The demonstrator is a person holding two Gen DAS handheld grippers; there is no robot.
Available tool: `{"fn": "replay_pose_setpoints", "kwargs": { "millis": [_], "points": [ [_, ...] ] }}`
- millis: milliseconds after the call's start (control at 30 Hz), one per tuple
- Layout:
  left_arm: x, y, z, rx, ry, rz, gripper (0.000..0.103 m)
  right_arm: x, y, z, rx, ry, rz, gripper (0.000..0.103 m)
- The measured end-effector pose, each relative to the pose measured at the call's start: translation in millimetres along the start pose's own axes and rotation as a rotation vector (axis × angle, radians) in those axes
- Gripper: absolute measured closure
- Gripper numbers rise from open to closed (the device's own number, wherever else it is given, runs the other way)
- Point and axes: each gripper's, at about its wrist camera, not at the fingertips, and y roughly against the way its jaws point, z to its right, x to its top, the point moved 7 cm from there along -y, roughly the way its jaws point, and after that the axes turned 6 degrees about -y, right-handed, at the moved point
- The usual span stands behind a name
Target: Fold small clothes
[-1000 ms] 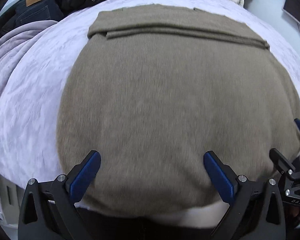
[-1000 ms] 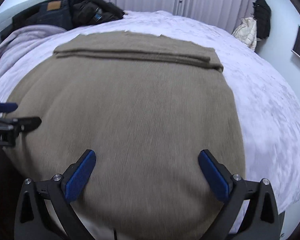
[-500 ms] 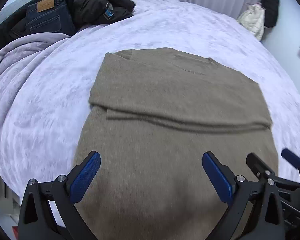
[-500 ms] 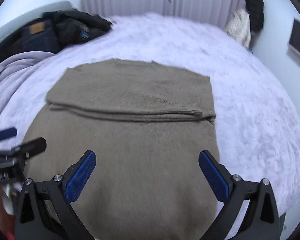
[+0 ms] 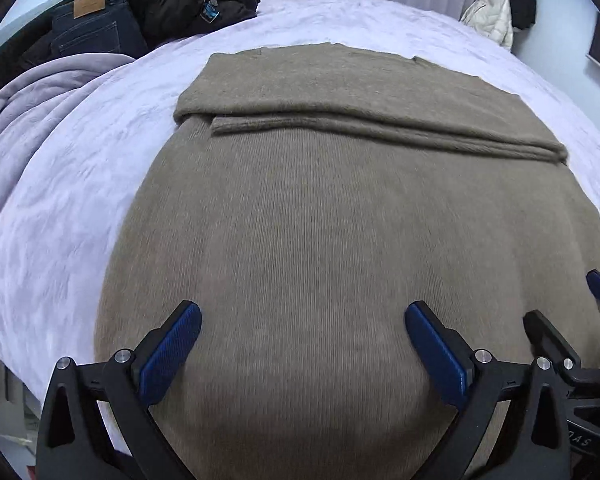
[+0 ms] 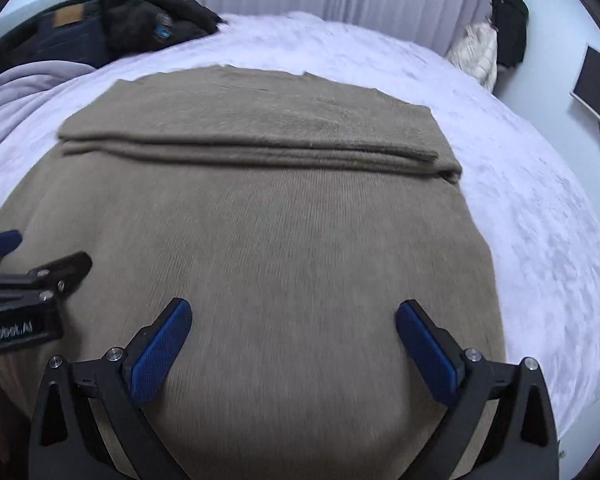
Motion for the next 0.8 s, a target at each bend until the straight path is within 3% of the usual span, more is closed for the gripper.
{"fn": "replay_pose_setpoints", "kwargs": {
  "millis": [133, 267, 367, 467, 533, 600, 667, 733, 800],
  "points": [
    [-20, 11, -7, -0.042, -0.065, -0.012, 0.000, -33, 22, 7, 0.038, 0.062, 0.015, 0.001],
    [-42, 23, -17, -0.111, -0.107, -0.055, 0.001, -52, 27, 15, 0.062, 0.159, -0.036, 0.001],
    [-50, 41, -42, -0.091, -0.097, -0.032, 0.001, -59, 28, 25, 0.047, 0.238, -0.091, 0.001],
    [-39, 55, -84, 0.015, -0.050, 0.050, 0.001, -53, 47, 46, 0.020, 0.216, -0.040, 0.001],
    [-27, 58, -99, 0.003, 0.028, 0.062, 0.001, -34, 55, 64, 0.011, 0.147, -0.005, 0.001],
    [-14, 59, -93, -0.057, 0.073, 0.064, 0.001, -11, 62, 72, 0.001, 0.068, 0.031, 0.001],
    [2, 48, -58, -0.095, 0.023, 0.055, 0.001, 8, 60, 60, 0.049, 0.033, 0.034, 0.001],
    [0, 36, -22, -0.111, -0.083, 0.028, 0.001, 16, 51, 30, 0.106, 0.094, 0.016, 0.001],
    [-7, 8, 2, -0.046, -0.159, -0.036, 0.000, 10, 32, -1, 0.111, 0.217, -0.021, 0.001]
  ]
}}
